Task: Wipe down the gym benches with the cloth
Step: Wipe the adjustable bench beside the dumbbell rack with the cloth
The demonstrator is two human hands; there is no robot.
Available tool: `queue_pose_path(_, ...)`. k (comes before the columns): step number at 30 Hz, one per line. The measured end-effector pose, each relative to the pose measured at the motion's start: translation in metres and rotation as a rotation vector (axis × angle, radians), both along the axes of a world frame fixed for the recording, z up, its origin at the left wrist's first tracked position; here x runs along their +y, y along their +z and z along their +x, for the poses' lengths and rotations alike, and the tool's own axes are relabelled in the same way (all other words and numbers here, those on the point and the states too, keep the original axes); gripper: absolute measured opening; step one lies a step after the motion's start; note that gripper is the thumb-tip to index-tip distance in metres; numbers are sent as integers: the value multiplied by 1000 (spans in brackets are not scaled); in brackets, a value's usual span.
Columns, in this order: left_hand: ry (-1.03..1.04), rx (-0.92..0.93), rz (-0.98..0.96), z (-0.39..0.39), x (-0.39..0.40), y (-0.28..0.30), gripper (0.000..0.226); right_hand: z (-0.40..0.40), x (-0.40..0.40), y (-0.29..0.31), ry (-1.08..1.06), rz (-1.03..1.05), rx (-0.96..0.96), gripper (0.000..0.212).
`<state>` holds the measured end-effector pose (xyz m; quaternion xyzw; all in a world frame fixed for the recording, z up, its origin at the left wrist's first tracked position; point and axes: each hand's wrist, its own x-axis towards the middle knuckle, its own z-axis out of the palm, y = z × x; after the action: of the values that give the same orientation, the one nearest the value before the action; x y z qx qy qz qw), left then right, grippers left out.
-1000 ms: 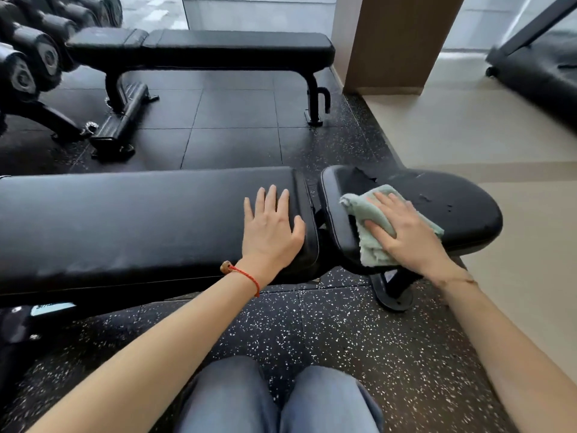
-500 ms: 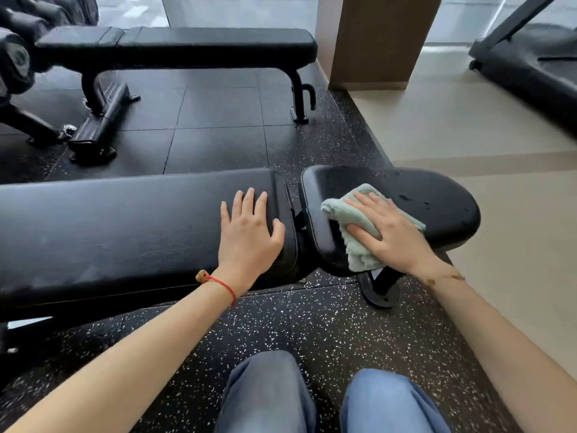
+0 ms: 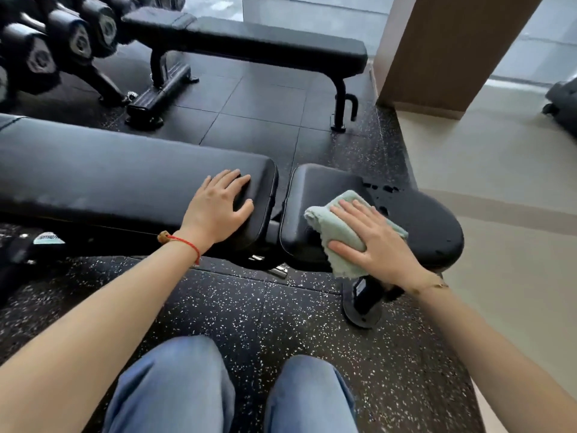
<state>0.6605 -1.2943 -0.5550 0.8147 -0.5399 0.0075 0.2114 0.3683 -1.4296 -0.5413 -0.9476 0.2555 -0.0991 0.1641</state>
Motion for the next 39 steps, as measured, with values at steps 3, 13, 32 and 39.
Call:
queue_pose_path(3,8,7,-4,-2,1,4,53,16,-12,9,29,-29,78,87)
queue_pose_path(13,-12,7,-51,0,0,1,50,-17,9,-13,210,-311,-30,79)
queue_pose_path(32,138,54,-15,-16,-9,-4,56,13,19,-7,180,-331,74,93)
queue_pose_path(39,206,-9,-22,-28,-16,-8,55,11,34,-9,138,-232,6,72)
